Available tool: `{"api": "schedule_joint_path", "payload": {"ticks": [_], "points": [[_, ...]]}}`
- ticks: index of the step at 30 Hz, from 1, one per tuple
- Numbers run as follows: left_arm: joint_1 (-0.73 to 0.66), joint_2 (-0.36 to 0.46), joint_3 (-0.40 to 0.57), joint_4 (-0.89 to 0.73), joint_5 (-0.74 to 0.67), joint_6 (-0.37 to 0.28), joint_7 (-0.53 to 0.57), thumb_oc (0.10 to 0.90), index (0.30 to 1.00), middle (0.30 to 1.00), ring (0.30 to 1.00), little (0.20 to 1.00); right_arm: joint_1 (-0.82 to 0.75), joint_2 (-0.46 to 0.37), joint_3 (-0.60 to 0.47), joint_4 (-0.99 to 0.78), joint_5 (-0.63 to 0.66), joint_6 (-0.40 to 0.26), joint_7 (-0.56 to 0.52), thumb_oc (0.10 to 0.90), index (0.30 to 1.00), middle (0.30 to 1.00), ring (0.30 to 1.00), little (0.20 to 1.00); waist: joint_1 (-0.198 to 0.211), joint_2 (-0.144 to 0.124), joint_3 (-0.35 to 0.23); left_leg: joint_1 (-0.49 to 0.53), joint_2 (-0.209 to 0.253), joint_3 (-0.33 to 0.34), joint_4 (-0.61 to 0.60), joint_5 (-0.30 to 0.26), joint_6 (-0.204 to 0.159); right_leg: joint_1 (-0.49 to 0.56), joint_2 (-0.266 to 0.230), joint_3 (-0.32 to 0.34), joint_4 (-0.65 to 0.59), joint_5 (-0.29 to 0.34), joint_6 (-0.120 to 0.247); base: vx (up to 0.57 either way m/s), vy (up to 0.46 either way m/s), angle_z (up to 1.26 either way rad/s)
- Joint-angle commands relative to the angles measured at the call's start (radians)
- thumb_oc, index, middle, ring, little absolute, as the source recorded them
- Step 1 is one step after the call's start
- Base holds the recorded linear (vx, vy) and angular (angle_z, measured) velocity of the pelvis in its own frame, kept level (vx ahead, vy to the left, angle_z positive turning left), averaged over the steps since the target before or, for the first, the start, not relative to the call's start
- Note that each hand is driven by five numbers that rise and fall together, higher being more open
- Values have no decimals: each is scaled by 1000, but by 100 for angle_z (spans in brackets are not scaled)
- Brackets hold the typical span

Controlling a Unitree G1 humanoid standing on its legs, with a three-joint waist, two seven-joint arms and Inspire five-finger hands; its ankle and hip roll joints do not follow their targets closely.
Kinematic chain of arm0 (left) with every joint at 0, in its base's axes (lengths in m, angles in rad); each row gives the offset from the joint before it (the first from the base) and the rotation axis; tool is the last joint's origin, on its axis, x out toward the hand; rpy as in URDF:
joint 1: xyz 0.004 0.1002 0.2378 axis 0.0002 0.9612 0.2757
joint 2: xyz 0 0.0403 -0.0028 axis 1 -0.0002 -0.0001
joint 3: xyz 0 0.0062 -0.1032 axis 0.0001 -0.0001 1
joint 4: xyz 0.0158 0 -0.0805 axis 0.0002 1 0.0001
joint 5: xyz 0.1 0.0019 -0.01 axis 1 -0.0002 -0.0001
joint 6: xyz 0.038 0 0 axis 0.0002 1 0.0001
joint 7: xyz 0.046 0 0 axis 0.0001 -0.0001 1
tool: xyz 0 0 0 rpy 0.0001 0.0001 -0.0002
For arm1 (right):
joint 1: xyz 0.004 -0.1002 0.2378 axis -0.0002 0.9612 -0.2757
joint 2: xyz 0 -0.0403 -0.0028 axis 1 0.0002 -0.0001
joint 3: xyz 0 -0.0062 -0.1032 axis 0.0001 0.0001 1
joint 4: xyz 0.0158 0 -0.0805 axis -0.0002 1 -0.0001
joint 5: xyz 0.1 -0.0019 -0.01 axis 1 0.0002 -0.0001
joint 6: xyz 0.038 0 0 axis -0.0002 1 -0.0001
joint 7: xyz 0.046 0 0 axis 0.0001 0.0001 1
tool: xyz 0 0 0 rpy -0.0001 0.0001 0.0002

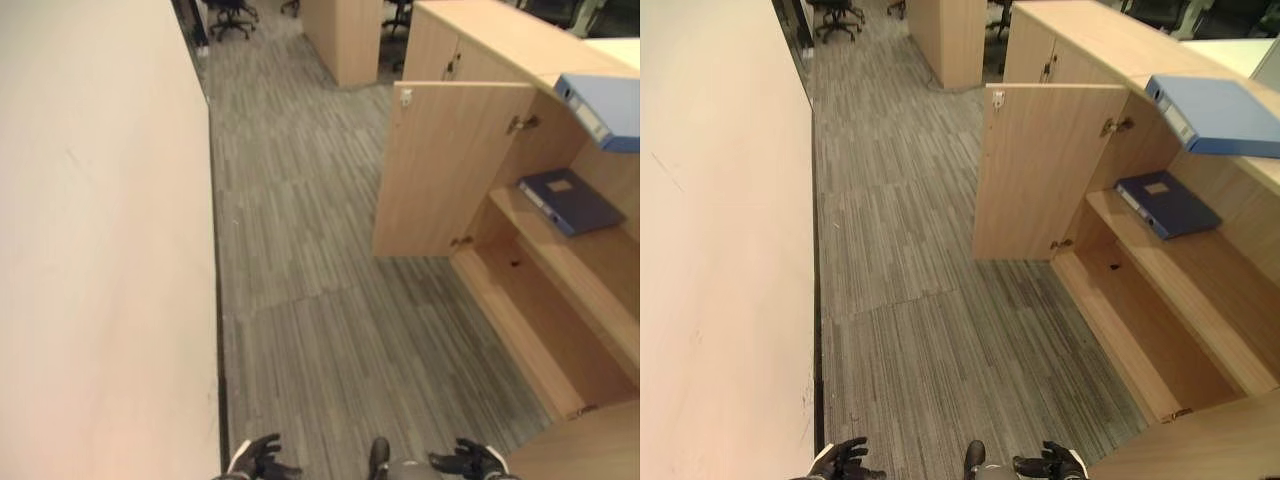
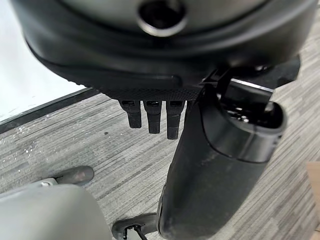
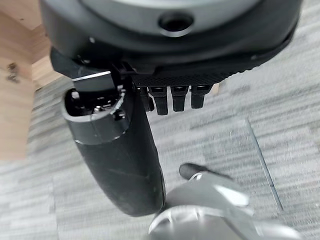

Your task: Put the empty folder in the office cabinet

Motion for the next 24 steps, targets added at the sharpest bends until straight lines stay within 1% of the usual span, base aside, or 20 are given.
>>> {"api": "schedule_joint_path", "payload": {"ticks": [1, 2, 3, 4, 6, 7, 9, 10, 11, 12, 13, 14, 15, 16, 17, 18, 20, 21, 22, 24], "points": [[-17, 53, 19, -22, 37, -43, -1, 800, 900, 900, 900, 900, 82, -2, 31, 18, -49, 2, 14, 800, 900, 900, 900, 900, -9, -26, -32, 51, -125, -55, -23, -87, 42, -8, -153, 3, -407, 242, 133, 275, -47, -22], [-17, 53, 19, -22, 37, -43, -1, 800, 900, 900, 900, 900, 82, -2, 31, 18, -49, 2, 14, 800, 900, 900, 900, 900, -10, -26, -32, 51, -125, -55, -23, -87, 42, -8, -153, 3, -407, 242, 133, 237, -58, 0], [-7, 47, 14, -22, 45, -40, -5, 800, 900, 900, 900, 900, 85, -13, 32, 22, -63, 5, 16, 800, 900, 900, 900, 900, -7, -19, -47, 62, -118, -45, -7, -99, 28, 17, -173, -52, -403, 264, 132, 423, -162, 6], [-9, 42, 8, -18, 48, -39, -3, 800, 900, 900, 900, 900, 85, -19, 29, 25, -57, 1, 17, 800, 900, 900, 900, 900, -21, -8, -53, 59, -89, -38, 35, -90, -1, 25, -172, -53, -383, 265, 122, 516, -222, 10], [-18, 36, 2, -17, 44, -38, -1, 800, 900, 900, 900, 900, 82, -29, 24, 25, -51, -1, 17, 800, 900, 900, 900, 900, -37, 7, -51, 48, -60, -34, 86, -59, -32, 21, -160, -44, -354, 254, 108, 274, -175, 1], [-18, 35, 2, -17, 44, -38, -1, 800, 900, 900, 900, 900, 82, -29, 24, 25, -51, -1, 17, 800, 900, 900, 900, 900, -37, 8, -52, 47, -58, -34, 87, -60, -33, 20, -159, -45, -352, 253, 107, 193, -137, -9], [-23, 34, -7, -20, 41, -40, -3, 800, 900, 900, 900, 900, 78, -38, 23, 18, -36, -6, 19, 800, 900, 900, 900, 900, -57, 25, -51, 27, -25, -29, 157, 17, -80, 21, -132, -29, -331, 222, 82, 283, -214, -8], [-38, 32, -17, -24, 36, -40, 1, 800, 900, 900, 900, 900, 69, -55, 27, 7, -22, -13, 18, 800, 900, 900, 900, 900, -69, 41, -42, -27, 12, -14, 290, 154, -135, 66, -81, 0, -342, 175, 42, 261, -217, -5], [-38, 32, -17, -24, 36, -40, 1, 800, 900, 900, 900, 900, 69, -55, 27, 7, -22, -13, 19, 800, 900, 900, 900, 900, -72, 36, -44, -30, 7, -17, 287, 159, -134, 64, -87, -1, -342, 176, 42, 230, -253, -14], [-55, 37, -28, -40, 33, -39, 5, 800, 900, 900, 900, 900, 63, -63, 25, -7, -5, -17, 16, 800, 900, 900, 900, 900, -71, 24, -20, -109, 15, -21, 426, 237, -163, 87, -88, 17, -346, 165, 24, 107, -157, -33], [-60, 40, -32, -52, 29, -40, 6, 800, 900, 900, 900, 900, 57, -68, 24, -15, 7, -17, 15, 800, 900, 900, 900, 900, -76, 5, -13, -140, 18, -3, 479, 268, -153, 102, -90, 32, -350, 151, 7, 290, -282, -38], [-74, 38, -30, -61, 18, -38, 17, 800, 900, 900, 900, 900, 39, -77, 17, -18, 34, -22, 6, 800, 900, 900, 900, 900, -71, -20, 0, -173, -5, -16, 587, 305, -155, 135, -76, 75, -363, 130, -12, 234, -179, -50], [-75, 38, -30, -61, 18, -38, 17, 800, 900, 900, 900, 900, 39, -77, 17, -18, 34, -22, 5, 800, 900, 900, 900, 900, -70, -19, 1, -174, -4, -15, 590, 303, -155, 136, -74, 76, -363, 130, -13, 280, -181, -64], [-78, 37, -32, -57, 16, -37, 24, 800, 900, 900, 900, 900, 31, -78, 14, -14, 47, -18, 5, 800, 900, 900, 900, 900, -69, -27, 0, -181, -7, -7, 609, 295, -140, 151, -68, 97, -370, 121, -19, 317, -133, -81], [-86, 32, -39, -63, 5, -42, 25, 800, 900, 900, 900, 900, 23, -81, 4, -9, 69, -20, 4, 800, 900, 900, 900, 900, -67, -43, -5, -231, 0, 2, 612, 283, -112, 183, -69, 139, -388, 104, -20, 325, -131, -60], [-86, 31, -39, -63, 4, -42, 25, 800, 900, 900, 900, 900, 24, -82, 4, -9, 70, -20, 4, 800, 900, 900, 900, 900, -63, -38, -3, -229, 5, 6, 616, 278, -112, 186, -64, 142, -389, 103, -20, 351, -93, -40], [-91, 28, -46, -82, -4, -48, 23, 800, 900, 900, 900, 900, 29, -80, -5, -12, 89, -24, 6, 800, 900, 900, 900, 900, -62, -47, -6, -285, 32, 27, 542, 258, -89, 224, -66, 179, -398, 82, -15, 388, 12, -36], [-93, 24, -55, -87, -2, -48, 21, 800, 900, 900, 900, 900, 35, -76, -7, -14, 92, -25, 8, 800, 900, 900, 900, 900, -55, -37, -6, -306, 55, 38, 416, 222, -73, 258, -53, 217, -403, 58, -5, 392, 59, -56], [-93, 23, -55, -87, -2, -48, 21, 800, 900, 900, 900, 900, 36, -76, -7, -15, 92, -25, 8, 800, 900, 900, 900, 900, -50, -36, 0, -294, 58, 44, 414, 218, -73, 265, -51, 222, -404, 56, -4, 376, 97, -53], [-86, 20, -57, -77, -1, -48, 26, 800, 900, 900, 900, 900, 44, -74, 0, -9, 81, -20, 7, 800, 900, 900, 900, 900, -30, -27, -1, -319, 38, 5, 263, 195, -66, 299, -41, 260, -408, 33, 4, 355, 76, -56]]}}
